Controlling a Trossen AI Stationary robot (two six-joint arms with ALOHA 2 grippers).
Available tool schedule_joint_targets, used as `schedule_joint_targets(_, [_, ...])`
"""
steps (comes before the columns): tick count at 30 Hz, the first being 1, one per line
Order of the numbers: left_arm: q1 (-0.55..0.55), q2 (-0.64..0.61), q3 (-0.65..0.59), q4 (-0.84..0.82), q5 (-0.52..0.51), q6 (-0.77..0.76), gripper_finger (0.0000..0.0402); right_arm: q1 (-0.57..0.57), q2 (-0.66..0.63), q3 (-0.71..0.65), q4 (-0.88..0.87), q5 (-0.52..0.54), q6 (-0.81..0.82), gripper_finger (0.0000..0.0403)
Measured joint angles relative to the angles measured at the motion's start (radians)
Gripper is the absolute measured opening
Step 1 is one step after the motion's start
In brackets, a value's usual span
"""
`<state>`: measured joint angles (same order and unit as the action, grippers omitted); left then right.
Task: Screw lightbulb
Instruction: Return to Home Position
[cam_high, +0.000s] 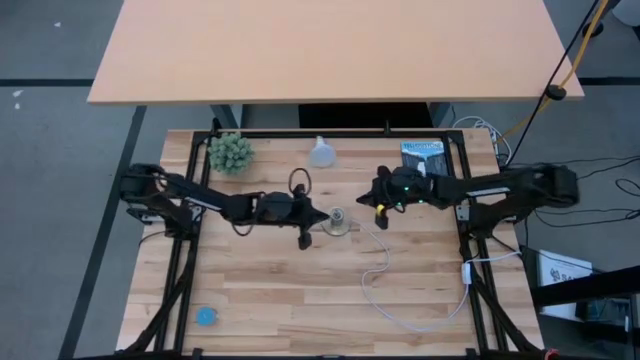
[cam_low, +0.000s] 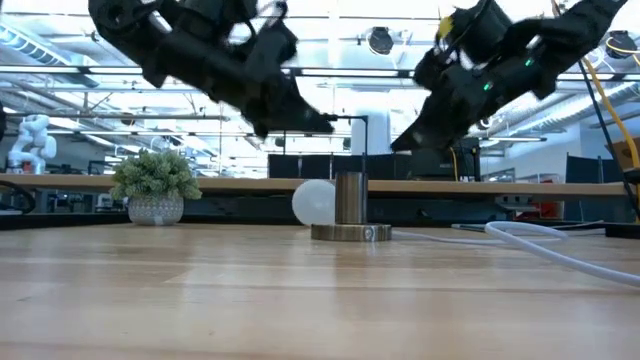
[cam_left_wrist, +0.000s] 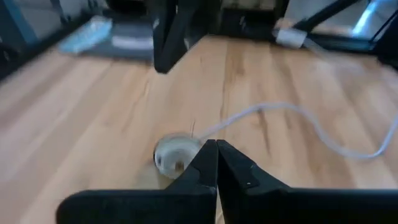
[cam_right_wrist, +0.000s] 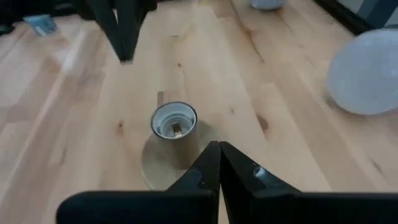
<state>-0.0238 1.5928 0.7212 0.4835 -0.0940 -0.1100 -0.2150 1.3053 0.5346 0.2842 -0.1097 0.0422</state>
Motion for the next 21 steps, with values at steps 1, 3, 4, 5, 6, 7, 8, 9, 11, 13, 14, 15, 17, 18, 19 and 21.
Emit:
schedule_joint_targets(1, [-0.003, -0.027, -0.008, 0.002, 0.0, 0.007, 0.0, 0.0, -0.036, 0.0, -0.035, 0.003, 0.0, 0.0])
schedule_joint_targets(3, [-0.01, -0.094, -0.045, -0.004, 0.0, 0.018, 0.0, 0.001, -0.116, 0.0, -0.122, 0.004, -0.001, 0.0])
schedule_joint_targets(4, [-0.014, -0.13, -0.065, -0.004, -0.002, 0.023, 0.0, 0.002, -0.156, 0.0, -0.16, 0.005, 0.0, 0.0])
schedule_joint_targets(5, [-0.02, -0.17, -0.09, -0.003, -0.011, 0.026, 0.0, 0.005, -0.195, 0.0, -0.199, 0.006, 0.001, 0.0])
schedule_joint_targets(6, [-0.029, -0.214, -0.121, -0.001, -0.024, 0.027, 0.0, 0.009, -0.237, 0.0, -0.243, 0.007, 0.001, 0.0])
schedule_joint_targets(7, [-0.038, -0.259, -0.151, 0.006, -0.033, 0.028, 0.0, 0.014, -0.277, 0.0, -0.278, 0.009, 0.001, 0.0])
schedule_joint_targets(8, [-0.047, -0.308, -0.184, 0.019, -0.04, 0.028, 0.0, 0.02, -0.316, 0.0, -0.316, 0.01, 0.001, 0.0])
schedule_joint_targets(9, [-0.058, -0.355, -0.222, 0.035, -0.048, 0.029, 0.0, 0.027, -0.358, 0.0, -0.352, 0.01, 0.004, 0.0])
schedule_joint_targets(11, [-0.076, -0.451, -0.3, 0.097, -0.053, 0.04, 0.0, 0.044, -0.438, 0.0, -0.406, 0.021, 0.023, 0.0])
schedule_joint_targets(13, [-0.088, -0.547, -0.376, 0.159, -0.054, 0.044, 0.0, 0.073, -0.522, 0.0, -0.474, 0.067, 0.043, 0.0])
schedule_joint_targets(14, [-0.091, -0.595, -0.408, 0.176, -0.054, 0.045, 0.0, 0.089, -0.563, 0.0, -0.503, 0.097, 0.054, 0.0])
schedule_joint_targets(15, [-0.093, -0.645, -0.438, 0.177, -0.054, 0.043, 0.0, 0.107, -0.603, 0.0, -0.539, 0.127, 0.069, 0.0])
schedule_joint_targets(17, [-0.095, -0.733, -0.491, 0.176, -0.054, 0.041, 0.0, 0.15, -0.673, 0.0, -0.599, 0.186, 0.101, 0.0])
schedule_joint_targets(18, [-0.095, -0.773, -0.515, 0.176, -0.055, 0.041, 0.0, 0.172, -0.701, 0.0, -0.627, 0.212, 0.114, 0.0])
schedule_joint_targets(19, [-0.095, -0.815, -0.54, 0.173, -0.055, 0.041, 0.0, 0.193, -0.724, 0.0, -0.652, 0.233, 0.126, 0.0])
schedule_joint_targets(21, [-0.092, -0.892, -0.583, 0.166, -0.055, 0.042, 0.0, 0.234, -0.761, 0.0, -0.687, 0.266, 0.15, 0.0])
